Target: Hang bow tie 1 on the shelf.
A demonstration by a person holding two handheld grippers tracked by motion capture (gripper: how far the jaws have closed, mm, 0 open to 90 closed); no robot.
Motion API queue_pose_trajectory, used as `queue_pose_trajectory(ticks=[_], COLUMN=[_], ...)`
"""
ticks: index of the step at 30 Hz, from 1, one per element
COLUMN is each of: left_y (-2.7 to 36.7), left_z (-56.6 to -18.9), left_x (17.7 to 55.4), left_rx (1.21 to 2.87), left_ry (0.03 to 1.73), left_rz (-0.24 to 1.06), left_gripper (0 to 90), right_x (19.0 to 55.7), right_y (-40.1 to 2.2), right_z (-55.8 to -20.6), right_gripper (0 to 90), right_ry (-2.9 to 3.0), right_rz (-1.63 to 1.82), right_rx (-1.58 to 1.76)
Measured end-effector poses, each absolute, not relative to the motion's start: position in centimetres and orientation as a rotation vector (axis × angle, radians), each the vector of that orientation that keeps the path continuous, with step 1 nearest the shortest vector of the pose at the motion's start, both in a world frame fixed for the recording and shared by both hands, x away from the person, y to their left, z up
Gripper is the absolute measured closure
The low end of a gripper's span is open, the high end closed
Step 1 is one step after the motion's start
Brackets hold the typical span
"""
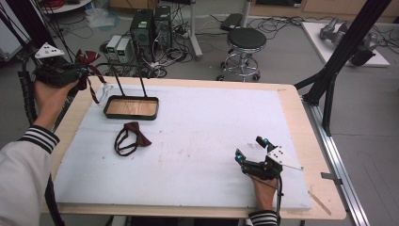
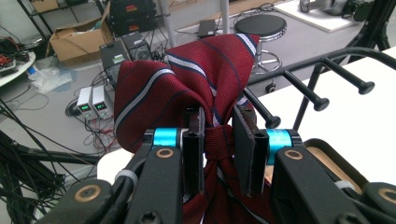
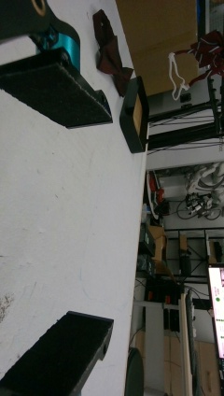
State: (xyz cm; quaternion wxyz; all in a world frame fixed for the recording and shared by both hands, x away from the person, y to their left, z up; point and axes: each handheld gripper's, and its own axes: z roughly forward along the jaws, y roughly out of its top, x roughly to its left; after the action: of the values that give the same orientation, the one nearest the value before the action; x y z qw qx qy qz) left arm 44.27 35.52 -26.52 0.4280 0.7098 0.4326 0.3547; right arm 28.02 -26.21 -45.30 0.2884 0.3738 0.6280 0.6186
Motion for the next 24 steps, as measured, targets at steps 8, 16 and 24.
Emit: queue_pose_trajectory(ticks=[8,16,24], left_y=[35.2,35.8,36.5], left_z=[-26.2,-26.7,-27.4], left_x=[45.7,46.4,46.9], left_rx=[1.765,1.771,1.758], left_ry=[1.090,1.123,1.165], left_rz=[0.901,0.912,0.924], left_gripper=[74.5,74.5,74.5], right_x=[28.0,28.1,28.0], right_y=[-26.2,-26.2,-26.2], right_z=[-45.3,-45.3,-45.3], right_gripper=[3.0,3.0,3.0], right_ry=[1.679,1.679,1.680], right_rz=[1.650,1.648,1.650], right_rx=[1.007,1.000,1.009])
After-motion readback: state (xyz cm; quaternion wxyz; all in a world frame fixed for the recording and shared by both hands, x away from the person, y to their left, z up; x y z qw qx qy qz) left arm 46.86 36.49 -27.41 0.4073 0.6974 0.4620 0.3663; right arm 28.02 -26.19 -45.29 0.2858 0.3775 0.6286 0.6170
